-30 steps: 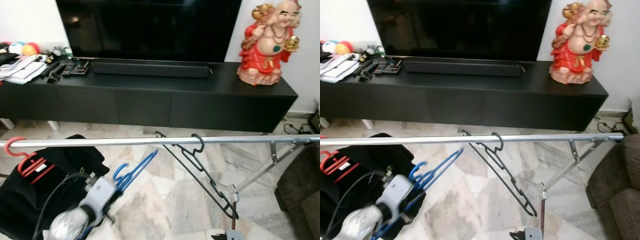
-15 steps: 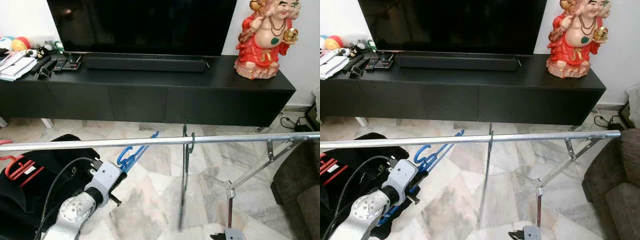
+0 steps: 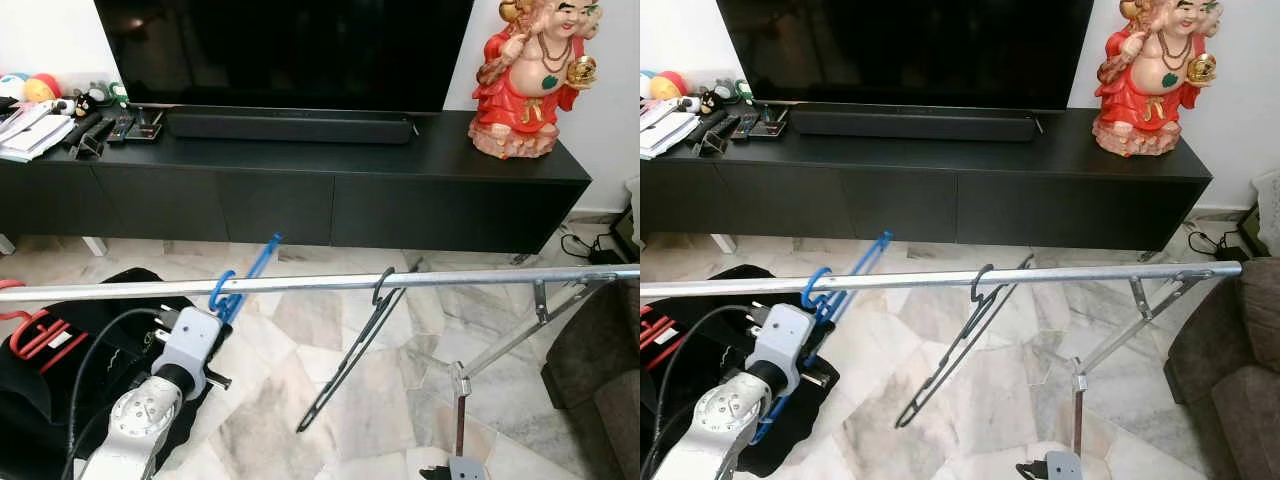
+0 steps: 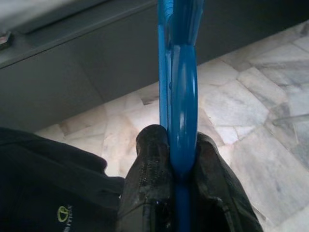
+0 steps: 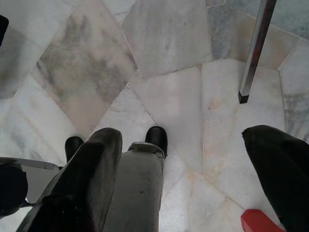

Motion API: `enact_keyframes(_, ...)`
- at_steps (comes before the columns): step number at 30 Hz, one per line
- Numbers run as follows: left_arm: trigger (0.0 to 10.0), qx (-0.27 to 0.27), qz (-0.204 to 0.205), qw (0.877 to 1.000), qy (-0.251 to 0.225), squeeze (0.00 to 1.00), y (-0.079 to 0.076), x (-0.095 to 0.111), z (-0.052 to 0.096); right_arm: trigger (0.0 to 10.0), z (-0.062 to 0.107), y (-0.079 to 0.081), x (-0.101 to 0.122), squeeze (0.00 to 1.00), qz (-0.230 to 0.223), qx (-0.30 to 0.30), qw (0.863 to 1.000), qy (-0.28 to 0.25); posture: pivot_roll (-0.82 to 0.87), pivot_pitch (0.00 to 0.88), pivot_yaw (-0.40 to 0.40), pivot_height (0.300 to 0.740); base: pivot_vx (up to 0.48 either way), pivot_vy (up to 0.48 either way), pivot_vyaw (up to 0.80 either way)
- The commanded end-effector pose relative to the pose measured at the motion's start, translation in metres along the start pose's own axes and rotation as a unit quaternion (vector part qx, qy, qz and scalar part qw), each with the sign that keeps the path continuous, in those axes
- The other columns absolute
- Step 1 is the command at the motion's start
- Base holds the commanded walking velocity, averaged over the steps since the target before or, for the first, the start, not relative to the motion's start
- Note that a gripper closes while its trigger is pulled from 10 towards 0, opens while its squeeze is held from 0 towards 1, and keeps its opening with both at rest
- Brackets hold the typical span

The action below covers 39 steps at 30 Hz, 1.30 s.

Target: Hang hanger

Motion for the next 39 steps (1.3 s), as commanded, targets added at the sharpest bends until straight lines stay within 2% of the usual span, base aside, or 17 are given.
enact_keyframes(1,10.0,0.008,0.008,1.000,-0.021,0.00,0.002,0.008,0.000,10.0,0.000,0.000,-0.003,0.00,0.002,0.000,1.000,0.007,0.01,0.128,-0.023,0.740,0.000,0.000,0.00)
enact_keyframes(5,10.0,0.025,0.006,1.000,-0.002,0.00,0.005,0.006,-0.001,10.0,0.000,0.000,-0.003,0.00,0.002,0.000,1.000,0.008,0.00,0.128,-0.024,0.740,0.000,0.000,0.00)
enact_keyframes(8,10.0,0.052,0.013,0.998,0.040,0.00,0.010,-0.003,-0.002,10.0,0.000,0.000,-0.004,0.00,0.003,0.001,1.000,0.009,0.00,0.129,-0.024,0.740,0.000,0.000,0.00)
enact_keyframes(12,10.0,0.090,0.062,0.991,0.082,0.00,0.013,-0.013,-0.002,10.0,0.000,0.000,-0.004,0.00,0.004,0.001,1.000,0.011,0.00,0.130,-0.024,0.740,0.000,0.000,0.00)
enact_keyframes(13,10.0,0.090,0.062,0.991,0.082,0.00,0.013,-0.013,-0.002,10.0,0.000,0.000,-0.004,0.00,0.004,0.001,1.000,0.011,0.00,0.130,-0.024,0.740,0.000,0.000,0.00)
enact_keyframes(14,10.0,0.093,0.091,0.987,0.096,0.00,0.010,-0.016,-0.002,10.0,0.000,0.000,-0.004,0.00,0.005,0.002,1.000,0.011,0.00,0.131,-0.023,0.740,0.000,0.000,0.00)
enact_keyframes(16,10.0,0.087,0.108,0.985,0.103,0.00,0.005,-0.017,-0.002,10.0,0.000,0.000,-0.004,0.00,0.005,0.002,1.000,0.011,0.00,0.130,-0.022,0.740,0.000,0.000,0.00)
enact_keyframes(20,10.0,0.055,0.119,0.986,0.104,0.00,-0.005,-0.014,-0.001,10.0,0.000,0.000,-0.004,0.00,0.004,0.002,1.000,0.011,0.00,0.131,-0.022,0.740,0.000,0.000,0.00)
enact_keyframes(21,10.0,0.048,0.118,0.987,0.101,0.07,-0.007,-0.013,-0.001,10.0,0.000,0.000,-0.004,0.00,0.004,0.002,1.000,0.012,0.01,0.130,-0.021,0.740,0.000,0.000,0.00)
enact_keyframes(22,10.0,0.045,0.116,0.987,0.099,0.32,-0.008,-0.011,-0.001,10.0,0.000,0.000,-0.004,0.00,0.004,0.003,1.000,0.012,0.01,0.130,-0.021,0.740,0.000,0.000,0.00)
enact_keyframes(24,10.0,0.047,0.116,0.987,0.099,1.00,-0.008,-0.009,-0.001,10.0,0.000,0.001,-0.004,0.00,0.004,0.003,1.000,0.012,0.00,0.131,-0.020,0.740,0.000,0.000,0.00)
enact_keyframes(26,10.0,0.066,0.123,0.986,0.090,1.00,-0.006,-0.005,0.002,10.0,0.000,0.001,-0.004,0.00,0.004,0.003,1.000,0.012,0.00,0.130,-0.019,0.740,0.000,0.000,0.00)
enact_keyframes(32,10.0,0.070,0.132,0.987,0.064,1.00,-0.007,0.007,0.008,10.0,0.000,0.001,-0.004,0.00,0.004,0.003,1.000,0.012,0.01,0.131,-0.019,0.740,0.000,0.000,0.00)
enact_keyframes(34,10.0,0.077,0.137,0.986,0.047,1.00,-0.007,0.015,0.016,10.0,0.000,0.000,-0.004,0.00,0.005,0.003,1.000,0.012,0.01,0.129,-0.019,0.740,0.000,0.000,0.00)
enact_keyframes(39,10.0,0.086,0.132,0.987,0.043,1.00,-0.009,0.016,0.029,10.0,0.000,0.000,-0.004,0.00,0.007,0.005,1.000,0.013,0.01,0.127,-0.019,0.740,0.000,0.000,0.00)
Point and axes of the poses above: a point about 5 cm out from each wrist's last joint towards the gripper, its own z axis pointing back from the gripper into the wrist, its own x axis along the axis of the wrist's last joint, y = z × x, the point moved 1 cm from there along -z, pointing out of the wrist towards the gripper, and after that the axes turned 6 degrees about -z, right-handed, at the moved point
